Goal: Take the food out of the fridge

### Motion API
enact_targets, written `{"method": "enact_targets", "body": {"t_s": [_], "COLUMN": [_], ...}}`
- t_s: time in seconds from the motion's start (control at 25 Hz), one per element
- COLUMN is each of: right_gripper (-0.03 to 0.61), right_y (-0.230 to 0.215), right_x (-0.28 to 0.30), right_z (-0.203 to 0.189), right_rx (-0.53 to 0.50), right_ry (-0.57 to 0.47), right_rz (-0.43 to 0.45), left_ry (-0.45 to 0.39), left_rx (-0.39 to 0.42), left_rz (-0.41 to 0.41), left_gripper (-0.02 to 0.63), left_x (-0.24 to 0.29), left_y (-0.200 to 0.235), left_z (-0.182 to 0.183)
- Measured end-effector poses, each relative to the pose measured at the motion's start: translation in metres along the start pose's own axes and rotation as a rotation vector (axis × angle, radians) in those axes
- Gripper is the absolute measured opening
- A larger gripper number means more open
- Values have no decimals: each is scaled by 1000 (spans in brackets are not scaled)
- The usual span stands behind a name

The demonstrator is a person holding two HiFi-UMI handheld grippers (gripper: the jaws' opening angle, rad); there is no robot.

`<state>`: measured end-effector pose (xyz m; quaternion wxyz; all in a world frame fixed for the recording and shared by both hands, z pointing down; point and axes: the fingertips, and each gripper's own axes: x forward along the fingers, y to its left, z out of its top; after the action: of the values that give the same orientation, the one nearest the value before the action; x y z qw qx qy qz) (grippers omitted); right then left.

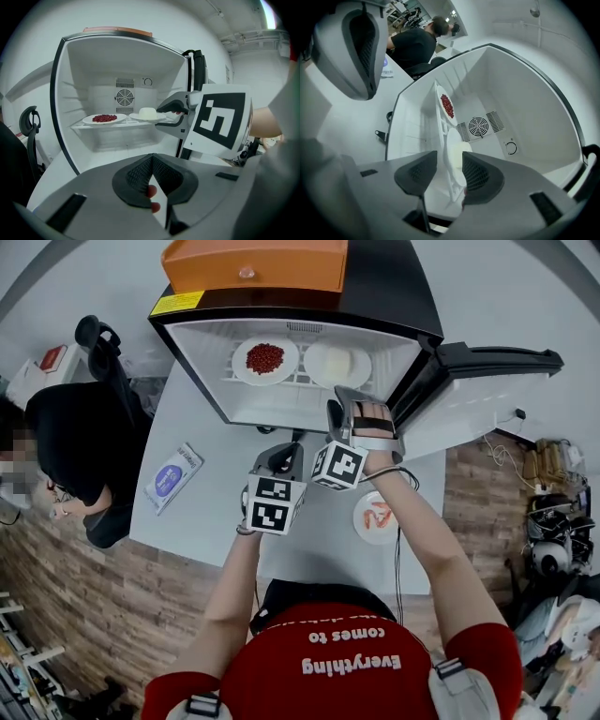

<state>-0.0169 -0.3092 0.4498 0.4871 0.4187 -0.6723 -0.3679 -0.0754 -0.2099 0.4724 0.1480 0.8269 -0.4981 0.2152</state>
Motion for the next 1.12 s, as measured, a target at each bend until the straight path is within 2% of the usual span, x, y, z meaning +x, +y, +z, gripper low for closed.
{"method": "enact_targets", "body": {"t_s": [0.16, 0.4, 0.68, 0.72, 0.76, 0.96, 1.04, 1.12], "right_gripper": [153, 152, 145, 90, 84, 84, 84, 81], "right_y": [4, -3, 3, 3, 2, 1, 1, 1], "right_x": [16, 27, 35, 35, 36, 34, 35, 30], "right_z": [-3, -11, -9, -10, -11, -12, -15, -15], "right_rx": [-69, -149, -115, -113, -120, -106, -130, -106], "right_ry": [39, 84, 104, 110, 116, 114, 116, 107], "right_rz": [16, -30, -8, -8, -15, -20, -45, -41], "left_ry": [16, 35, 54, 58, 61, 76, 78, 83], "left_rx": [10, 28, 9, 4, -1, -33, -35, -30], "left_rz": [-23, -48, -59, -61, -62, -53, -50, -48], "left_gripper": [5, 5, 5, 5, 5, 5, 5, 5], "left_x": [12, 28, 31, 30, 30, 22, 19, 17], "left_y": [5, 11, 7, 6, 6, 9, 10, 10], "left_z": [-1, -1, -9, -11, -14, -23, -25, -27]}}
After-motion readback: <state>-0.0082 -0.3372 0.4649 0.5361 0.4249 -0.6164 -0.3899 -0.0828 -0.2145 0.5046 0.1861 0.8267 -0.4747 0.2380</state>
